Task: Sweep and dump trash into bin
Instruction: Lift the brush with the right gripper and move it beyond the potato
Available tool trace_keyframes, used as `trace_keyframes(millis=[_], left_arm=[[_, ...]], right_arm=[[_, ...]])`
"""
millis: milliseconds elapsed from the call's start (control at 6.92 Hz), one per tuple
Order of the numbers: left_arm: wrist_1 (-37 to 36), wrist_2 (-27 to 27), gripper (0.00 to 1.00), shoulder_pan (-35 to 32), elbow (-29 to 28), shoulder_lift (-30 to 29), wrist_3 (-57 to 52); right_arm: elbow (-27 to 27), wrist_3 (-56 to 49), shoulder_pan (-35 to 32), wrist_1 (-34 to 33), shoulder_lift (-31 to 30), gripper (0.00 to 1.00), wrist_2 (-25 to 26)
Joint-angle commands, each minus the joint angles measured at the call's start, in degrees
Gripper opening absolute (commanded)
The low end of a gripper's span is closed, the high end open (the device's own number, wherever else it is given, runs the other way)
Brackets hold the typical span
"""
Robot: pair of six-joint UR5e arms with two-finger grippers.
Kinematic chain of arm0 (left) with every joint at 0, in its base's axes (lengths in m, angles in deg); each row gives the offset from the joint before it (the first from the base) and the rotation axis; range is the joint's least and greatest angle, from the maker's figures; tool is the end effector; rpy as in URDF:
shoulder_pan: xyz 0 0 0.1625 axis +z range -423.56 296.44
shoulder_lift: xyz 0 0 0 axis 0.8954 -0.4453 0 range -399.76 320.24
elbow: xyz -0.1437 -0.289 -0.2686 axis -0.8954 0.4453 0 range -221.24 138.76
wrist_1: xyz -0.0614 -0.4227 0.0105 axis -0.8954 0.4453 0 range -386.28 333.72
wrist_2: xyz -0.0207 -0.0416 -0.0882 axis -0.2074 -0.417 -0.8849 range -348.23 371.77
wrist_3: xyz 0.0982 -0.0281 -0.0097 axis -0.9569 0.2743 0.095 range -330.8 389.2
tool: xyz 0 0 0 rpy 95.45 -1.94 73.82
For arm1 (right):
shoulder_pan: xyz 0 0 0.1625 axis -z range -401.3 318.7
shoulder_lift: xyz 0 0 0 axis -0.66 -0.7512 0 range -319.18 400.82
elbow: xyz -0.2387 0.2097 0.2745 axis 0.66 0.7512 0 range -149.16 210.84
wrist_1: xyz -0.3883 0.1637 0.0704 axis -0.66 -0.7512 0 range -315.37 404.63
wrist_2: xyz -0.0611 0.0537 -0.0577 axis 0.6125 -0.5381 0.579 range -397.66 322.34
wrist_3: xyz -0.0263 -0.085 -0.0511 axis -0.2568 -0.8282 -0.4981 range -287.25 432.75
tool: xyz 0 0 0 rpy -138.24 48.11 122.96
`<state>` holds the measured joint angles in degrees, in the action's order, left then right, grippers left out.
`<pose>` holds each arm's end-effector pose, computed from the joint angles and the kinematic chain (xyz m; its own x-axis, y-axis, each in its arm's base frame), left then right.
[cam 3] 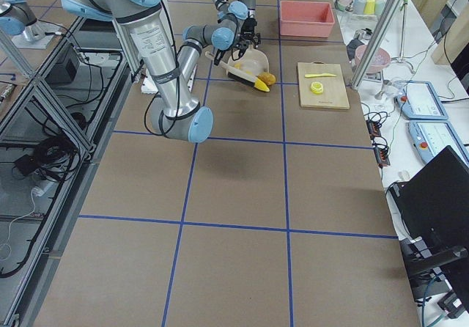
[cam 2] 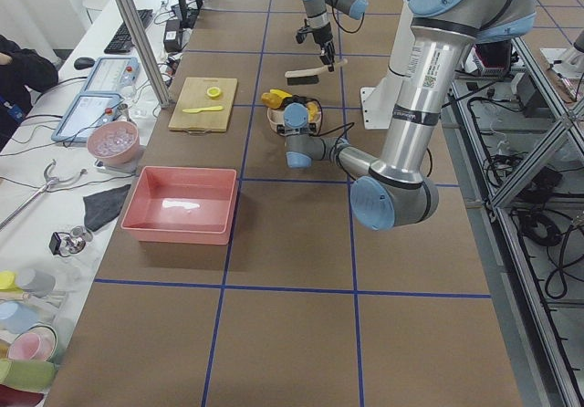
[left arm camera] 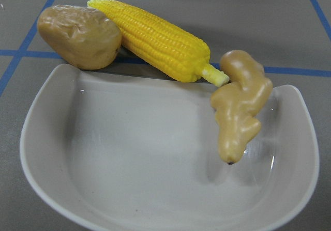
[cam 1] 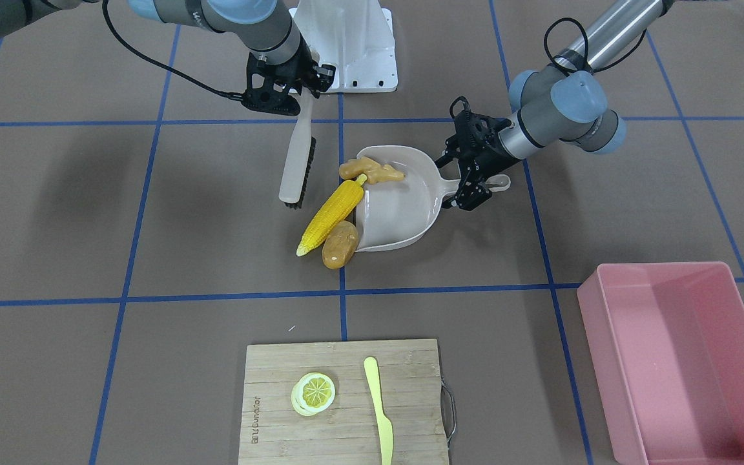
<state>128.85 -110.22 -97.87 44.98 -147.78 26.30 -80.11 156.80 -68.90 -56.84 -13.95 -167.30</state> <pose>0.4736 -0.4187 0.3801 0.0402 0.9980 -0.0477 -0.1547 0.0534 0.9865 -0.4955 -0.3356 0.1544 0.6222 0.2353 0.7467 0.1061 0.9196 -0.3782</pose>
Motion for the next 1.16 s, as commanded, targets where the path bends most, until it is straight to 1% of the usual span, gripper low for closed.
trace_keyframes(millis=[0,144,289,433,578,722,867,1011], left_arm=[[0.00,0.00,0.98,0.04,0.00,0.00,-0.09],[0.00,0.00,0.98,0.04,0.00,-0.09,-0.09],[0.00,0.00,0.98,0.04,0.00,-0.09,-0.09],[0.00,0.00,0.98,0.04,0.00,-0.09,-0.09],[0.00,0.00,0.98,0.04,0.00,-0.09,0.00],[0.00,0.00,0.98,0.04,0.00,-0.09,-0.09],[0.00,0.00,0.98,0.04,0.00,-0.09,-0.09],[-0.09,0.17,0.98,0.04,0.00,0.00,-0.09]], right_arm=[[-0.06,-13.83,-3.41,-5.37,0.54,0.00,1.14],[0.81,-21.39,-5.08,-6.27,0.55,0.00,2.80],[1.87,-31.13,-6.84,-8.02,0.72,0.00,4.29],[5.01,-36.88,-8.25,-8.12,1.77,0.00,6.83],[10.09,-45.12,-10.96,-8.12,4.22,0.00,7.38],[14.14,-48.50,-12.38,-7.95,6.33,0.00,7.91],[16.44,-52.54,-12.48,-7.77,7.57,0.00,10.00],[18.56,-53.36,-12.31,-5.42,8.10,0.00,11.24]])
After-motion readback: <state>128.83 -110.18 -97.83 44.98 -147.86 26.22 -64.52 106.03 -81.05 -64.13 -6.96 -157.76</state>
